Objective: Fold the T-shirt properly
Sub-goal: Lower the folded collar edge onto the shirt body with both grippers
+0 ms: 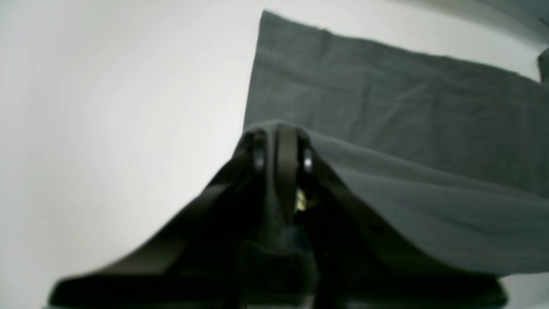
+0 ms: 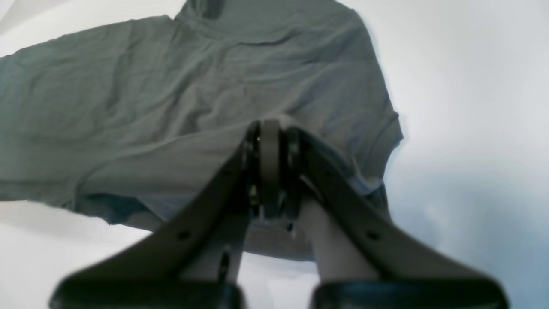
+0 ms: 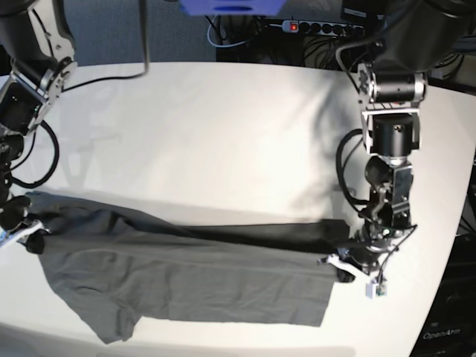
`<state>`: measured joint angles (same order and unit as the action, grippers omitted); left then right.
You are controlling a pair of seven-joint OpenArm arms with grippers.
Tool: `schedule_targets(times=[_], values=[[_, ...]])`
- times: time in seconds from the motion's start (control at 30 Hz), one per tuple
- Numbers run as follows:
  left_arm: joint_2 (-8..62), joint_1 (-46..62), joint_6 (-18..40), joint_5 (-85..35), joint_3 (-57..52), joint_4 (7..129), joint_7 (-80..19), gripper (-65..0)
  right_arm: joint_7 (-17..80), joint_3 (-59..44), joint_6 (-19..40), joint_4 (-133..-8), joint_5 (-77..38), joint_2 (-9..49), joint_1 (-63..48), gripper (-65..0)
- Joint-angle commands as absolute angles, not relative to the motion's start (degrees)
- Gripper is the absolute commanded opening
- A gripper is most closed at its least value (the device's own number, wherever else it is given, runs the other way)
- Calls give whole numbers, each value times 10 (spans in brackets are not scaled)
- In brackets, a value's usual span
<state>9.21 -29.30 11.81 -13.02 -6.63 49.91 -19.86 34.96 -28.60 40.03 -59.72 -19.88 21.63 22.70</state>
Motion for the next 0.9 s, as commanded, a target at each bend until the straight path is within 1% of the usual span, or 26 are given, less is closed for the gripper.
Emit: schedule_targets(times=[0.0, 0.27, 0.5, 0.67, 0.87], values=[[95, -316, 117, -133, -68, 510, -181, -625, 332, -288, 400, -607, -207, 230, 244, -635], [96, -317, 117, -133, -68, 515, -181, -625, 332, -255, 400, -607, -207, 231, 260, -635], [95, -317, 117, -133, -69, 516, -180, -625, 331, -251, 400, -607, -207, 231, 260, -635], [95, -315, 116, -133, -69, 515, -158, -625, 304, -224, 400, -606, -207, 231, 260, -635], [95, -313, 116, -133, -69, 510, -157, -625, 289, -183, 400, -605, -207, 231, 265, -635]])
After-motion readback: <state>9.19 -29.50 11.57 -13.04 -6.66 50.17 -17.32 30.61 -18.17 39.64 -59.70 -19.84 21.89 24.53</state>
